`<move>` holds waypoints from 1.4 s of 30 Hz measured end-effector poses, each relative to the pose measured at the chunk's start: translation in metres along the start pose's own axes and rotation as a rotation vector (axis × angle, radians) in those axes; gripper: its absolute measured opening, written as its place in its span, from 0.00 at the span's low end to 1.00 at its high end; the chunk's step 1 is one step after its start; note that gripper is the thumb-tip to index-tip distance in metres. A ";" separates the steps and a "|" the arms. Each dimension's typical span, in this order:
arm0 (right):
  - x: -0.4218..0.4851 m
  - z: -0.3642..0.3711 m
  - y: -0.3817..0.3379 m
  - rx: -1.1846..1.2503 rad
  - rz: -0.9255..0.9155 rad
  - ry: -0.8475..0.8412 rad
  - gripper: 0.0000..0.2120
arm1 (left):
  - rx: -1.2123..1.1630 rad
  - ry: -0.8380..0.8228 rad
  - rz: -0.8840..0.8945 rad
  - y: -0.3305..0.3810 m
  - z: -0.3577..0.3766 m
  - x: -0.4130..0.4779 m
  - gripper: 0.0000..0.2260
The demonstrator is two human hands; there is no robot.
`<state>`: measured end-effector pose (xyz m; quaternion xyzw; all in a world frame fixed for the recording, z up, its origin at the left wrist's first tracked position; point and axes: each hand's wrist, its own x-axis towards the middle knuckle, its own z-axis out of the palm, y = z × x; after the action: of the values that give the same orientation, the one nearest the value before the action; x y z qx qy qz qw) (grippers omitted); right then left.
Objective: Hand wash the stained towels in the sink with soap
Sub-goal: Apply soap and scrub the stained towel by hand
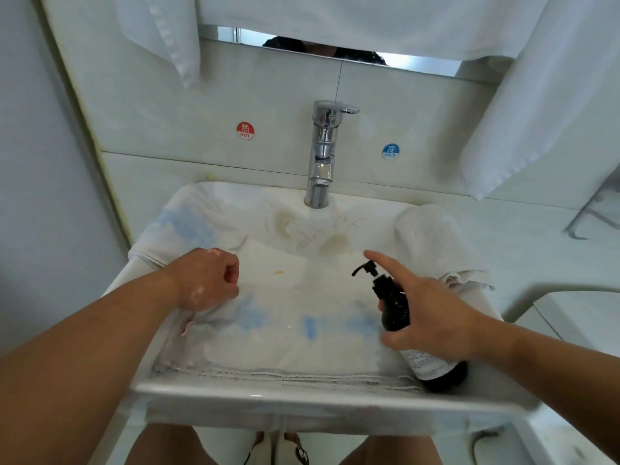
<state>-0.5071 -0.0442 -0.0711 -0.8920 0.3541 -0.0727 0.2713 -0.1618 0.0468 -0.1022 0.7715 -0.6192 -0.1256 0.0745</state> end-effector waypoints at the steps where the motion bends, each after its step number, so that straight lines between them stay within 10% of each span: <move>1: 0.001 -0.004 -0.003 -0.036 0.016 -0.041 0.57 | -0.001 -0.003 0.002 0.000 0.000 0.000 0.07; 23: -0.003 -0.024 -0.019 -0.297 0.074 -0.252 0.54 | -0.020 -0.014 0.003 0.001 -0.002 -0.002 0.06; 29: 0.042 -0.047 -0.013 -0.148 0.089 0.143 0.64 | -0.002 -0.015 0.003 0.004 -0.003 -0.002 0.06; 42: 0.129 -0.002 0.022 0.210 0.069 0.602 0.42 | 0.077 -0.006 0.046 0.003 -0.002 -0.001 0.09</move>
<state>-0.4252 -0.1446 -0.0895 -0.7852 0.4389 -0.3604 0.2471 -0.1641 0.0469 -0.0998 0.7590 -0.6413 -0.1024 0.0458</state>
